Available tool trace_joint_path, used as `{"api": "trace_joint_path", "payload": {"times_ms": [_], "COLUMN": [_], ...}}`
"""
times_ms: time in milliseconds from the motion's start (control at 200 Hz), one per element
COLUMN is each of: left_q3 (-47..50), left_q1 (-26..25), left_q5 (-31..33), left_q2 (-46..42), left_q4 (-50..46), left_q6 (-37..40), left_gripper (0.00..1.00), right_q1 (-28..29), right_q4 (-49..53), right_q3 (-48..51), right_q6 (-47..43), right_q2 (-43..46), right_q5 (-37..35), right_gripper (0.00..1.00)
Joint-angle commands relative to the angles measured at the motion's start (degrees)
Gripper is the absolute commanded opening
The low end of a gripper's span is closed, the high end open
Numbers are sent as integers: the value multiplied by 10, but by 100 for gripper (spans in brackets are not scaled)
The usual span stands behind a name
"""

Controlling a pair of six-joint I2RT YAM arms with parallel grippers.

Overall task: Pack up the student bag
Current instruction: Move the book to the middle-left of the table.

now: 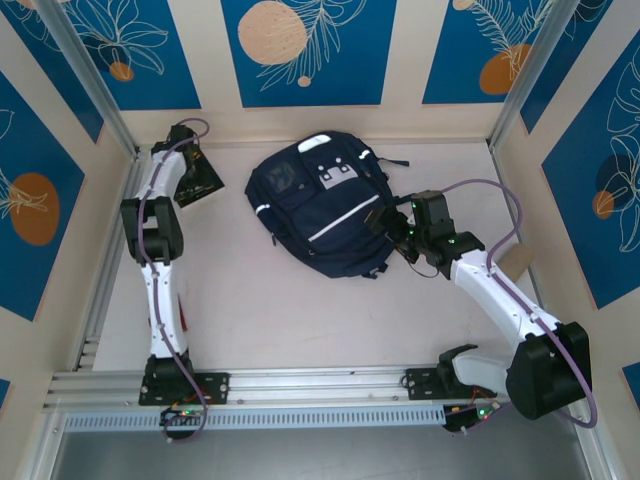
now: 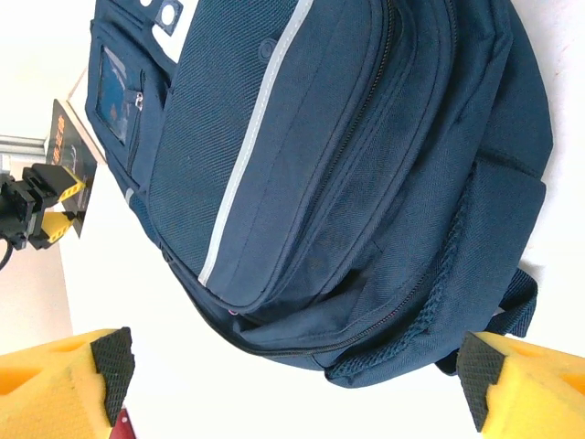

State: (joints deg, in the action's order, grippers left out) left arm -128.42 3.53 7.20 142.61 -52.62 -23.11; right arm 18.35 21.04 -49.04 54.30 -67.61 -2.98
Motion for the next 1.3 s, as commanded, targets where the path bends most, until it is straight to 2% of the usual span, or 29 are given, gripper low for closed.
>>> {"api": "trace_joint_path", "payload": {"times_ms": [0,120,355,960,1110,1295], "left_q3": [10,47,154,532,620,723], "left_q1": [-6,-17,-35,-101,-149,-224], "left_q5": [-69,-94,-103,-121,-90,-115], "left_q2": [29,19,-40,-268,-330,-401], "left_q4": [-85,-82,-49,82,84,93], "left_q6": [26,28,8,-51,-69,-118], "left_gripper": [71,70,68,67,67,67], "right_q1": [-2,-2,-2,0,4,35], "right_q4": [-4,-8,-3,-16,-15,-6], "right_q3": [4,4,10,21,15,-21], "right_q6": [10,12,10,8,4,-12], "right_q2": [4,3,10,19,11,-17], "right_q5": [6,7,7,13,11,-15], "right_gripper": [93,93,93,93,92,92]}}
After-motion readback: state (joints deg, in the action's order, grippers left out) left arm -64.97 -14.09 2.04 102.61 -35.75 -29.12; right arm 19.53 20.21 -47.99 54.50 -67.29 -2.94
